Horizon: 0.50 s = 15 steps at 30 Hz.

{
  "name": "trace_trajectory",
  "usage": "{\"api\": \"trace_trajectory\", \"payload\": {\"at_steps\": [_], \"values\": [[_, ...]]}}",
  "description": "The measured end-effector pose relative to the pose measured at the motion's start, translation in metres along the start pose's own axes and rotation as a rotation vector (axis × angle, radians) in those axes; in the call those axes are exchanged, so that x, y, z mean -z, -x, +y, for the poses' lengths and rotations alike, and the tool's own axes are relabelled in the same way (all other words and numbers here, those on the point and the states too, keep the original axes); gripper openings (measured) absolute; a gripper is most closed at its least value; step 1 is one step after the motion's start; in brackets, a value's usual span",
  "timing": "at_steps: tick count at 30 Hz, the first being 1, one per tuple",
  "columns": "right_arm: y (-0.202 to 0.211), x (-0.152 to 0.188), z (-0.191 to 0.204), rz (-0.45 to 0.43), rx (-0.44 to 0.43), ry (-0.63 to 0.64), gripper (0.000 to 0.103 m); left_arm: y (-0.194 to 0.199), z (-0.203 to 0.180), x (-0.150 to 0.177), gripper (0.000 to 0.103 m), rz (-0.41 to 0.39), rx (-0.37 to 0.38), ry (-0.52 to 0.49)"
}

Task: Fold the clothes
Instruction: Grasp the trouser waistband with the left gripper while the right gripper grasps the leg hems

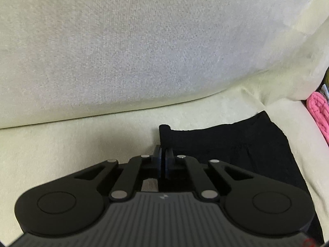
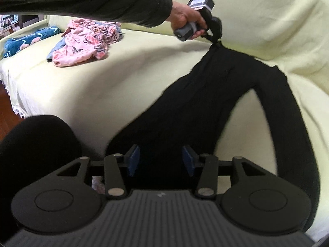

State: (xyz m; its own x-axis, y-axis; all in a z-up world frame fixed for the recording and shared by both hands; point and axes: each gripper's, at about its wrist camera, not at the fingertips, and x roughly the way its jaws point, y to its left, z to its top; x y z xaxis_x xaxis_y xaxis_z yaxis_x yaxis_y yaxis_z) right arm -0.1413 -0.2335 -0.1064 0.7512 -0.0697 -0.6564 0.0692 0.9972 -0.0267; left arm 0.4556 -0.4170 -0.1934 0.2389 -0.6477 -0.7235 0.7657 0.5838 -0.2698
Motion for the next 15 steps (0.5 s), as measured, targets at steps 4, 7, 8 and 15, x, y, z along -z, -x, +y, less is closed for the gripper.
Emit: {"api": "trace_trajectory", "payload": {"at_steps": [4,7,8,15], "values": [[-0.010,-0.008,0.027,0.044,-0.025,-0.006,0.043,0.006,-0.002,0.003,0.000,0.001,0.004,-0.008],[-0.018,-0.014,0.048,0.077,-0.043,-0.010,0.050,0.012,-0.006,0.003,0.000,0.002,0.006,-0.028],[-0.021,-0.016,0.055,0.088,-0.049,-0.012,0.051,0.013,-0.007,0.003,0.000,0.002,0.005,-0.035],[-0.037,-0.010,0.082,0.124,0.106,0.026,0.051,0.029,-0.003,-0.001,0.000,-0.013,0.021,-0.033]]}}
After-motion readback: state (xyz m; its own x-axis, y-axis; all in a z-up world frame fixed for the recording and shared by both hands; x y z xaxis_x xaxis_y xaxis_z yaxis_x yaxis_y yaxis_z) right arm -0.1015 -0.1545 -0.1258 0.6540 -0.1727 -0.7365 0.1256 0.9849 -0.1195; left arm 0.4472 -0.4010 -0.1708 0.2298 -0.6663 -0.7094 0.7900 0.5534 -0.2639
